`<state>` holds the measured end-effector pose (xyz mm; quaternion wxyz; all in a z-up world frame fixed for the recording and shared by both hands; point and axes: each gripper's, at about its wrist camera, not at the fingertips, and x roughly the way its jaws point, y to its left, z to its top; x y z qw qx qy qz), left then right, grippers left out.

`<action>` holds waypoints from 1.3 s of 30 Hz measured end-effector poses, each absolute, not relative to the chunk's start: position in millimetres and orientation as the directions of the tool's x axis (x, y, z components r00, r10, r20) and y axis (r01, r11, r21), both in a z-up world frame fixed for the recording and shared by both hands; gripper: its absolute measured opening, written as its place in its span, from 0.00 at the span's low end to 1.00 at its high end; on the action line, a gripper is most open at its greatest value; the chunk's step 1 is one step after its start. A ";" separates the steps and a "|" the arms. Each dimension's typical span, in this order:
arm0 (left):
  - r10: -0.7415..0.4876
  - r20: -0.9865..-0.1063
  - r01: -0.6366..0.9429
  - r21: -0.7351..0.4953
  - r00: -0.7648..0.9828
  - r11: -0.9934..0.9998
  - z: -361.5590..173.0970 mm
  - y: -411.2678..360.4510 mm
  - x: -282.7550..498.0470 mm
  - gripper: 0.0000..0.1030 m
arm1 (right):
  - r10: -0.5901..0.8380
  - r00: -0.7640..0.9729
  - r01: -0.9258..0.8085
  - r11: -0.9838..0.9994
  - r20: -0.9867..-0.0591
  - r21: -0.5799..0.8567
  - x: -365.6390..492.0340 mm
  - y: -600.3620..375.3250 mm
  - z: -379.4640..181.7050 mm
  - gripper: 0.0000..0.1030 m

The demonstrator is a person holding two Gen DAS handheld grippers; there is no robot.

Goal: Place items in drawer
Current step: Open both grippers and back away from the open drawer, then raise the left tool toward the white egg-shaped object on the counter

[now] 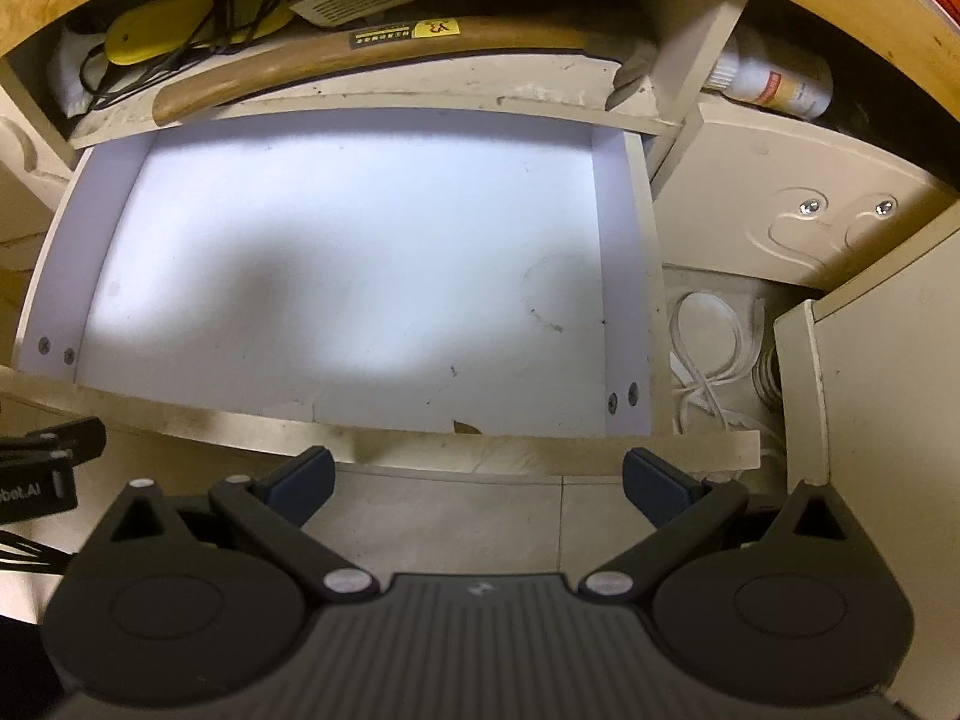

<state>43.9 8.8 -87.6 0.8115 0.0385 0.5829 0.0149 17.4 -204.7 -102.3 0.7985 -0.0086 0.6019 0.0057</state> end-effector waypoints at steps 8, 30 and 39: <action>0.059 -0.938 0.022 0.070 0.342 0.997 -82.9 7.3 42.9 0.93 | -0.005 0.281 -0.020 1.000 -0.960 -0.012 16.4 -203.3 -102.5 1.00; 0.051 -0.729 0.044 0.110 0.682 0.993 -15.7 -6.4 41.0 0.92 | -0.047 0.646 0.006 0.998 -0.762 -0.056 23.1 -202.3 -35.2 0.99; 0.017 -0.576 0.050 0.100 0.818 0.994 18.8 -13.0 35.5 0.92 | -0.054 0.782 0.019 0.998 -0.621 -0.063 17.9 -205.1 -1.0 0.99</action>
